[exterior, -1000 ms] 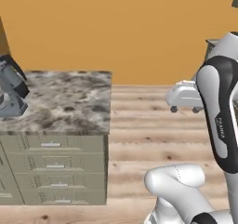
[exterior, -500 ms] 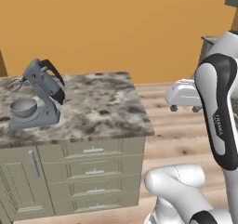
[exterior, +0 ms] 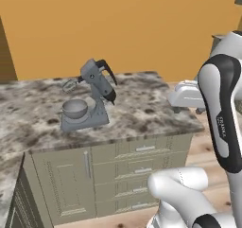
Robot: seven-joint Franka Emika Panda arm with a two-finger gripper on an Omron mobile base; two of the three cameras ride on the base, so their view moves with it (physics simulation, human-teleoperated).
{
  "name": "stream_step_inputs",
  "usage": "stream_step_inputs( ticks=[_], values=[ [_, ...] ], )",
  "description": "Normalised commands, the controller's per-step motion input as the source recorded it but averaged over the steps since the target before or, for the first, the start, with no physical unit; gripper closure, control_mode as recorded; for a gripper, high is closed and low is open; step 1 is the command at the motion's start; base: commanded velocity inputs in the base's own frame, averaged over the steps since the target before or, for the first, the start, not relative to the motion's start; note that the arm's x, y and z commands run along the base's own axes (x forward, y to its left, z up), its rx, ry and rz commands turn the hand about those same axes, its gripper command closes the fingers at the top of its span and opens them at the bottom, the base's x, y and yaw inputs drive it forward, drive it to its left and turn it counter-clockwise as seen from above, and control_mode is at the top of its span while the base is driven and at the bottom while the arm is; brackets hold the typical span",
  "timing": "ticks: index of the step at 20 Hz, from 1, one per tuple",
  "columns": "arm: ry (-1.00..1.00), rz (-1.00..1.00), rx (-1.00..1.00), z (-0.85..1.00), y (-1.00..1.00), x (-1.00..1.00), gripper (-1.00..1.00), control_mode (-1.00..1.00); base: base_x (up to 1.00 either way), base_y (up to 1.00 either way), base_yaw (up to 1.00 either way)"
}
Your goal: Close the stand mixer head.
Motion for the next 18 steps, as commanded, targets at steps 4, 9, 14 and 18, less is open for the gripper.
stream_step_inputs(
  ticks=[4, 9, 14, 18],
  values=[
    [0.0, 0.0, 0.0, 0.0, 0.0, 0.0, -1.0, 1.0, 0.34, 0.79, -0.09],
    [0.0, 0.0, 0.0, 0.0, 0.0, 0.0, -1.0, 1.0, 0.54, 0.35, 0.0],
    [0.0, 0.0, 0.0, 0.0, 0.0, 0.0, -1.0, 1.0, 0.5, 0.2, 0.0],
    [0.0, 0.0, 0.0, 0.0, 0.0, 0.0, -1.0, 1.0, 0.64, 0.27, 0.0]
  ],
)
